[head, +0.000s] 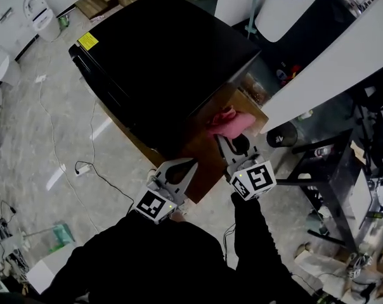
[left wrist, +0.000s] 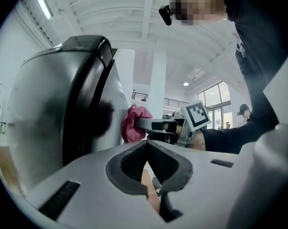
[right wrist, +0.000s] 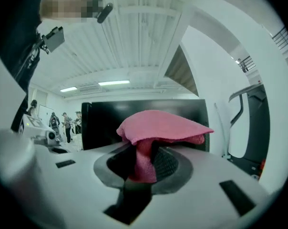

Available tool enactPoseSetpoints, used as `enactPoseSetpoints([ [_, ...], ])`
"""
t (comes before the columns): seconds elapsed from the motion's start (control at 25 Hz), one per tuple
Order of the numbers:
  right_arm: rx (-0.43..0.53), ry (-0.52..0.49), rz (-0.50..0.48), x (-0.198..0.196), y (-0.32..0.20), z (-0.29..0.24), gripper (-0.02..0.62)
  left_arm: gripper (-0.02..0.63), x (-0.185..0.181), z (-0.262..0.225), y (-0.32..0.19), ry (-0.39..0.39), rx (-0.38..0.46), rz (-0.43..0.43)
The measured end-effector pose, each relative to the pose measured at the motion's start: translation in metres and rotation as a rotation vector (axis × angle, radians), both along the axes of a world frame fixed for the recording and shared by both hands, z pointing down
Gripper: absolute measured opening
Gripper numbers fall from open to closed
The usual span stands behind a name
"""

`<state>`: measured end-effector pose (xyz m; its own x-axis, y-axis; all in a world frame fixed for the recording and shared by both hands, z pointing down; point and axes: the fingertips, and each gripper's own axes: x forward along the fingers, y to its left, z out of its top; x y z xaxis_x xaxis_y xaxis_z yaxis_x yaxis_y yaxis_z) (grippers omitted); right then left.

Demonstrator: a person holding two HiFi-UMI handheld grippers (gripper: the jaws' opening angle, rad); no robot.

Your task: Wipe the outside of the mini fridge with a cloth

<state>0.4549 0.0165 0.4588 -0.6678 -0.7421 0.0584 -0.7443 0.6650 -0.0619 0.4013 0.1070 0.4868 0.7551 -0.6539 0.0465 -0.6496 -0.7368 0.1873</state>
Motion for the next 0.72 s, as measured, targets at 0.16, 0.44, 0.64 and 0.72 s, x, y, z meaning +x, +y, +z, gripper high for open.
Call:
enactPoseSetpoints([
  [0.16,0.067,-0.044,-0.089,-0.034,0.02,-0.04,0.094,0.003,-0.011,-0.015,0.006,-0.006,0.029,-0.03],
  [0.44,0.108,-0.061,-0.175,-0.071,0.027,-0.041,0.092,0.003,-0.034,-0.016,0.006,0.006,0.052,-0.074],
  [0.64,0.122,-0.079,-0.19,-0.075,0.021,-0.018,0.092,0.003,-0.039,-0.002,0.004,0.001,0.062,-0.066],
  [0.72,0.117,-0.057,-0.186,-0.077,0.02,0.0,0.092,0.003,-0.038,0.008,0.001,-0.004,0.055,-0.065],
])
